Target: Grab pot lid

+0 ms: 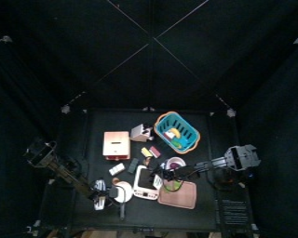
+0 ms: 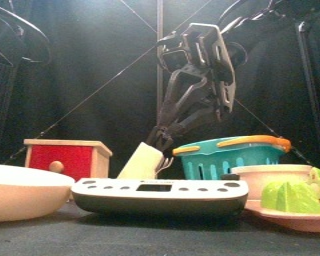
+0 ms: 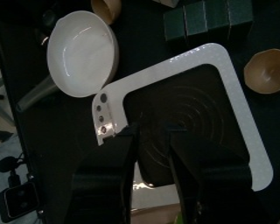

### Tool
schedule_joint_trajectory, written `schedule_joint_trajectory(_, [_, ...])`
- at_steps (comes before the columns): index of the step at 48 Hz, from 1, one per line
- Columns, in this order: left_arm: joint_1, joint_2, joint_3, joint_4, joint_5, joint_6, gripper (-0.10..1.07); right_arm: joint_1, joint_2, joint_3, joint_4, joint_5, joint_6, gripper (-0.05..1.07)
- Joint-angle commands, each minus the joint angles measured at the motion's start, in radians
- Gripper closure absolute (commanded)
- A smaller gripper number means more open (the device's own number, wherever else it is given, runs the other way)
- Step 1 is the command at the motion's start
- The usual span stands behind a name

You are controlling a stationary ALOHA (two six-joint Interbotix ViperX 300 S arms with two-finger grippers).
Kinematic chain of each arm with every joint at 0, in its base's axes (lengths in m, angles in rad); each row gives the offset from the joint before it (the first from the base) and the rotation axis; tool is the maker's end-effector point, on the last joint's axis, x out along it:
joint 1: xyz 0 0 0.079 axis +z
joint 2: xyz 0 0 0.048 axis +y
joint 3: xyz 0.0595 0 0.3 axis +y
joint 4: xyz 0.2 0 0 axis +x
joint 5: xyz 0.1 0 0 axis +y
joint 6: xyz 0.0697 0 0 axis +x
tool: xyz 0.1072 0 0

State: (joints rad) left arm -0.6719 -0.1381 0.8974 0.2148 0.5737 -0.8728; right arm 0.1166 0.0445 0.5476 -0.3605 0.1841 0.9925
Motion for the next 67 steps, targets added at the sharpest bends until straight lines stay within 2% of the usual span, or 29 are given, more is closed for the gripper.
schedule_joint_trajectory(1, [0.008, -0.002, -0.012, 0.009, -0.003, -0.002, 0.28, -0.002, -0.02, -0.012, 0.002, -0.008, 0.0, 0.34])
schedule_joint_trajectory(21, [0.003, -0.046, 0.012, 0.006, 0.018, -0.002, 0.3, -0.005, -0.02, -0.011, 0.002, -0.008, 0.002, 0.34])
schedule_joint_trajectory(35, [-0.002, -0.187, 0.067, -0.043, 0.094, -0.002, 0.3, -0.006, -0.018, -0.011, 0.002, -0.008, 0.0, 0.34])
schedule_joint_trajectory(49, [0.0, -0.356, 0.08, -0.044, 0.176, -0.002, 0.3, -0.006, -0.02, -0.009, 0.002, -0.008, 0.0, 0.34])
schedule_joint_trajectory(67, [0.006, -0.368, 0.071, -0.035, 0.17, 0.0, 0.3, -0.006, -0.018, -0.006, 0.002, -0.005, 0.0, 0.34])
